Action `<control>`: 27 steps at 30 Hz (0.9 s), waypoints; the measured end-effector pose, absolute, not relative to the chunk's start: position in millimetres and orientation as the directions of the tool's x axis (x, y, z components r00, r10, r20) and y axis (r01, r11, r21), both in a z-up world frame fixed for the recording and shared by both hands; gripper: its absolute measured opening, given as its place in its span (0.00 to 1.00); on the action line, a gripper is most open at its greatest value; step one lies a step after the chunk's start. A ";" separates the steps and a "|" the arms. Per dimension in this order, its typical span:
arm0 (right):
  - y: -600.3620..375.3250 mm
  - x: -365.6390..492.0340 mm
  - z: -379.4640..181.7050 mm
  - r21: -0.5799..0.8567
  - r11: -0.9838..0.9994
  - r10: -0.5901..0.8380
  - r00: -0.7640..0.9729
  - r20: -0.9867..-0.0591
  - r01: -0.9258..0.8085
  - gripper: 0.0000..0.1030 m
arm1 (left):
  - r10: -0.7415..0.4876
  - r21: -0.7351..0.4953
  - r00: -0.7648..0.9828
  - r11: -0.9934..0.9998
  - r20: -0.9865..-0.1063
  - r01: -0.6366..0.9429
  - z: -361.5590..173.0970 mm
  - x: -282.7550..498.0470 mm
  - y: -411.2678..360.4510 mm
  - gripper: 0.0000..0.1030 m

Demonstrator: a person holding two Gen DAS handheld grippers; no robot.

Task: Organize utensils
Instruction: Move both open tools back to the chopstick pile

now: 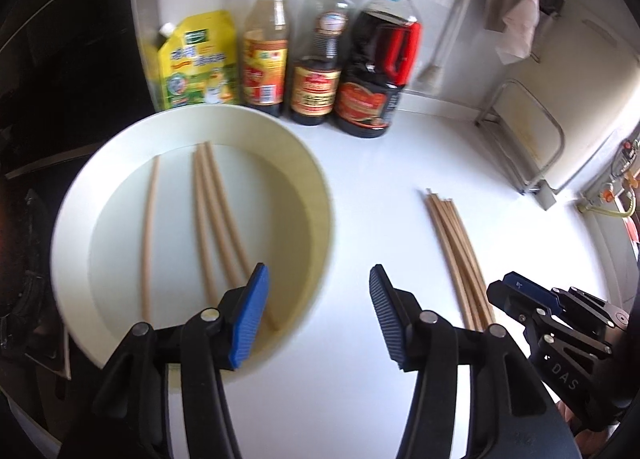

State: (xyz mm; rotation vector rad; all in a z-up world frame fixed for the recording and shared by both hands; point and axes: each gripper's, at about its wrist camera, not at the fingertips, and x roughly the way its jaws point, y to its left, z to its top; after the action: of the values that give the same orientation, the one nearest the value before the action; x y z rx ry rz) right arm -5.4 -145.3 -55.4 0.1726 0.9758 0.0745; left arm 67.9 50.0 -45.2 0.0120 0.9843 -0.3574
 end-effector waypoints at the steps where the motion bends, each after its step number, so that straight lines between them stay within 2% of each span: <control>1: -156.3 -7.8 -57.8 0.175 0.984 0.128 0.558 -0.820 0.032 0.25 | -0.302 -0.159 0.496 0.937 -0.814 0.311 -45.6 66.0 41.3 0.53; 5: -197.9 -15.9 -69.9 0.157 0.984 0.088 0.545 -0.834 0.081 0.28 | -0.323 -0.168 0.482 0.926 -0.814 0.337 -50.2 59.3 6.0 0.59; 11: -234.5 -18.3 -91.9 0.139 0.988 0.080 0.520 -0.850 0.074 0.31 | -0.321 -0.176 0.459 0.927 -0.828 0.330 -68.1 53.7 -30.7 0.61; 22: -253.1 1.2 -138.7 0.186 0.982 0.159 0.477 -0.865 0.011 0.33 | -0.258 -0.142 0.422 0.947 -0.869 0.287 -107.7 51.3 -63.5 0.61; 27: -249.6 9.6 -148.5 0.159 0.987 0.148 0.481 -0.864 -0.017 0.38 | -0.227 -0.116 0.422 0.955 -0.878 0.273 -117.5 52.9 -69.7 0.63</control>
State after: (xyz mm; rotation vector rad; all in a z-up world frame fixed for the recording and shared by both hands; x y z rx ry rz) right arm 9.6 -249.6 -148.5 0.1352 1.0656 0.1012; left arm 52.9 -69.7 -117.5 0.0463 1.0910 -0.3133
